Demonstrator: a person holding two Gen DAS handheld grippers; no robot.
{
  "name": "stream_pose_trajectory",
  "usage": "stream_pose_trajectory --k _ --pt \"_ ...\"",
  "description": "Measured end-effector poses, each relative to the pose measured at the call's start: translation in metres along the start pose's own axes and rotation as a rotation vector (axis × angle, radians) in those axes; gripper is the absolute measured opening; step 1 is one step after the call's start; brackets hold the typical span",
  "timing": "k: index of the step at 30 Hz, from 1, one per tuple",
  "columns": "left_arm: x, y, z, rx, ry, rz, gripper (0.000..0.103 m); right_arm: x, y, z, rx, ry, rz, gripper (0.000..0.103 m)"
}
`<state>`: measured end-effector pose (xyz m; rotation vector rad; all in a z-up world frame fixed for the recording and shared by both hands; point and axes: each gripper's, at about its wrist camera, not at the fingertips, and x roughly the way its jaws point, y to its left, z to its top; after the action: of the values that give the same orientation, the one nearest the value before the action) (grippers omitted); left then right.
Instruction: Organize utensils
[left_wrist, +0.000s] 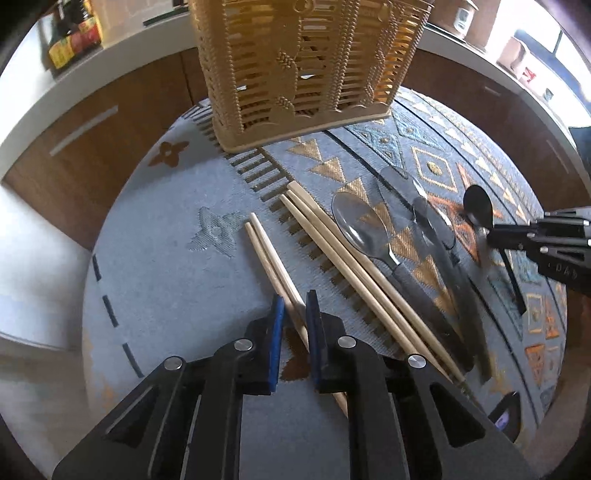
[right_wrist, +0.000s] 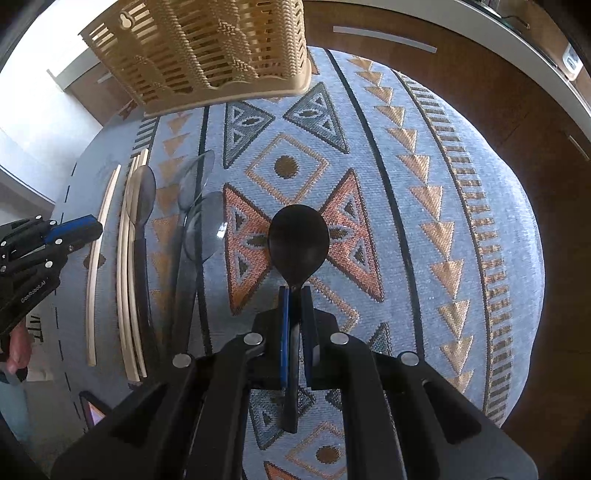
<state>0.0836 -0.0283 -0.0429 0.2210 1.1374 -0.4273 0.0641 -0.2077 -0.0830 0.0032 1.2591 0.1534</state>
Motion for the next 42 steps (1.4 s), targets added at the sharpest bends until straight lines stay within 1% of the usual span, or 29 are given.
stream_pose_trajectory --k 1,2,3,5,8,10,12,13,16,19,22,26,27,29,30,31,32,37,40,42 --pt "-0.001 -0.002 -0.001 0.020 0.001 0.024 0.000 -0.002 -0.004 0.002 0.001 0.002 0.003 0.005" --pt "-0.002 -0.003 -0.002 0.055 0.006 0.074 0.000 -0.003 -0.006 0.003 0.002 0.004 0.003 0.005" --pt "-0.001 -0.002 -0.002 0.070 0.012 0.082 0.000 -0.003 -0.008 0.002 0.000 0.005 0.001 0.005" --pt "0.002 0.007 -0.004 0.064 0.045 0.028 0.000 -0.004 -0.010 0.003 -0.002 0.005 -0.003 0.005" --pt "0.000 0.016 -0.003 0.023 0.048 -0.030 0.000 -0.004 -0.009 0.003 0.000 0.005 -0.007 0.005" --pt "-0.002 0.022 -0.002 -0.031 0.038 -0.089 0.002 -0.003 -0.007 0.003 0.004 0.006 -0.009 0.005" --pt "-0.001 0.023 0.000 -0.044 0.030 -0.081 0.008 -0.003 -0.007 0.004 0.008 0.010 -0.007 0.005" --pt "-0.002 0.021 -0.002 -0.039 0.027 -0.071 0.013 -0.003 -0.006 0.004 0.007 0.011 -0.008 0.005" --pt "0.000 0.013 -0.004 -0.031 0.022 -0.045 0.014 -0.003 -0.004 0.004 0.002 0.013 -0.012 0.005" --pt "-0.006 0.018 -0.007 -0.073 0.010 -0.090 0.014 -0.002 -0.003 0.004 -0.004 0.014 -0.013 0.005" --pt "-0.009 0.020 -0.003 -0.080 -0.007 -0.115 0.014 -0.002 -0.004 0.004 -0.005 0.014 -0.011 0.005" --pt "0.002 0.010 -0.002 -0.059 0.023 -0.090 0.014 -0.002 -0.005 0.004 -0.004 0.013 -0.005 0.005" --pt "0.002 0.007 -0.002 -0.051 0.006 -0.075 0.015 -0.002 -0.006 0.004 -0.003 0.011 -0.003 0.005" --pt "0.002 0.002 -0.002 -0.033 0.004 -0.028 0.020 -0.002 -0.007 0.003 0.001 0.010 0.001 0.005" --pt "0.002 0.002 -0.001 -0.032 0.009 -0.011 0.020 -0.002 -0.007 0.004 0.002 0.010 0.003 0.005" --pt "0.001 0.001 -0.001 -0.030 0.013 0.015 0.019 -0.002 -0.007 0.004 0.002 0.010 0.002 0.005" --pt "0.001 0.001 -0.001 -0.024 0.016 0.021 0.019 -0.003 -0.006 0.003 0.000 0.009 0.000 0.005" --pt "0.002 0.000 0.001 -0.029 0.032 0.012 0.019 -0.003 -0.005 0.004 -0.005 0.009 -0.011 0.005" --pt "0.007 -0.012 0.008 -0.005 0.025 0.064 0.020 -0.002 -0.006 0.005 0.007 0.015 -0.007 0.005" --pt "0.008 -0.020 0.008 0.013 0.014 0.092 0.015 -0.002 -0.006 0.005 0.004 0.013 -0.009 0.005"
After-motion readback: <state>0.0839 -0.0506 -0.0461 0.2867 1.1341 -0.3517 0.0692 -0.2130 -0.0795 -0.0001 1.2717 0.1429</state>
